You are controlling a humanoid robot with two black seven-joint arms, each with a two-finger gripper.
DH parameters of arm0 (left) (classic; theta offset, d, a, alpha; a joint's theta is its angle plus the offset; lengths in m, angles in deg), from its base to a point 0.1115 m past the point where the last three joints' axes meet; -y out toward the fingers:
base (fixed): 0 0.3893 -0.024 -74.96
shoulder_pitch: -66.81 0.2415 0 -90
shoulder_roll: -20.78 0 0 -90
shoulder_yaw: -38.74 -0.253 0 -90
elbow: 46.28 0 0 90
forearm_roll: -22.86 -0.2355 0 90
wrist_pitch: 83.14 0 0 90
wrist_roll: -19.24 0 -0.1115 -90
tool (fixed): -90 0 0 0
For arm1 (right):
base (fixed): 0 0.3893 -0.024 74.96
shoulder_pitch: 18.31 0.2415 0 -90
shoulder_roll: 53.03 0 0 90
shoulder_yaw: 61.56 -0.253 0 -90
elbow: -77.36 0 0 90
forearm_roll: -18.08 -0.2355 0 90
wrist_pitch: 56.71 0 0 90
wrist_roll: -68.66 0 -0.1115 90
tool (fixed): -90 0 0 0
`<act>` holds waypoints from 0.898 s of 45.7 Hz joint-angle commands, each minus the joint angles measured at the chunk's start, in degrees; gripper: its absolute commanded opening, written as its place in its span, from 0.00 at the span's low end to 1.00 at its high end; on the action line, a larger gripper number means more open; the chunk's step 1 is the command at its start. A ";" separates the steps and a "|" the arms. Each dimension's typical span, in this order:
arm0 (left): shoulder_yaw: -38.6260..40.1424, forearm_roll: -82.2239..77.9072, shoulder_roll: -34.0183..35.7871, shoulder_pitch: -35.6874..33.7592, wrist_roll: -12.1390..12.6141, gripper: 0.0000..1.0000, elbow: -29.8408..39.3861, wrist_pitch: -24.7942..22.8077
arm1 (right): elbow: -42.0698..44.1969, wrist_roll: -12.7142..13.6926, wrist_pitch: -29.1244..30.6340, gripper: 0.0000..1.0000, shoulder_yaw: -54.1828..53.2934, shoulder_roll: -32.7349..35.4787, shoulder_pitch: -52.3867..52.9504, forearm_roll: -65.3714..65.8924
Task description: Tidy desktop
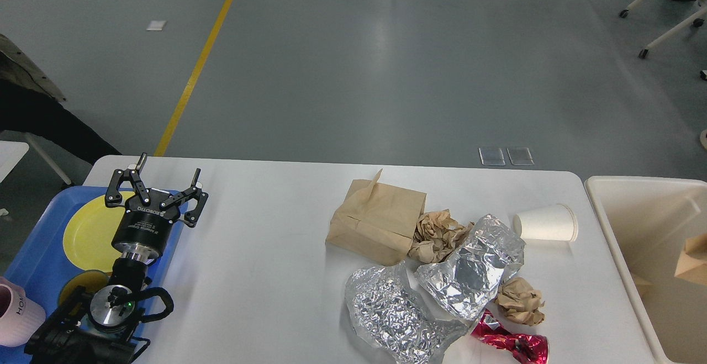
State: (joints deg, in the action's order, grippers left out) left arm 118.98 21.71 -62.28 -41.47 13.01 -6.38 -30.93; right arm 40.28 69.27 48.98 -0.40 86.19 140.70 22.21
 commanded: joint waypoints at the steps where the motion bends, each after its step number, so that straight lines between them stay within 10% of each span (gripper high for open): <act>1: 0.00 0.00 0.00 0.00 -0.01 0.97 0.00 0.00 | 14.64 0.09 -3.21 0.00 -11.66 -6.32 -17.65 0.00; 11: 0.00 0.00 0.00 0.00 -0.01 0.97 0.00 0.00 | 35.40 0.09 -5.32 0.00 -23.01 -17.66 -34.72 0.00; 41: 0.00 0.00 0.00 0.00 -0.10 0.97 0.00 0.00 | 35.76 0.88 -10.59 0.00 -24.16 -26.28 -41.76 -1.67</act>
State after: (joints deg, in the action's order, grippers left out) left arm 118.98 21.71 -62.28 -41.47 12.92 -6.38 -30.93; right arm 76.14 69.92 38.38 -24.64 60.58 99.37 20.56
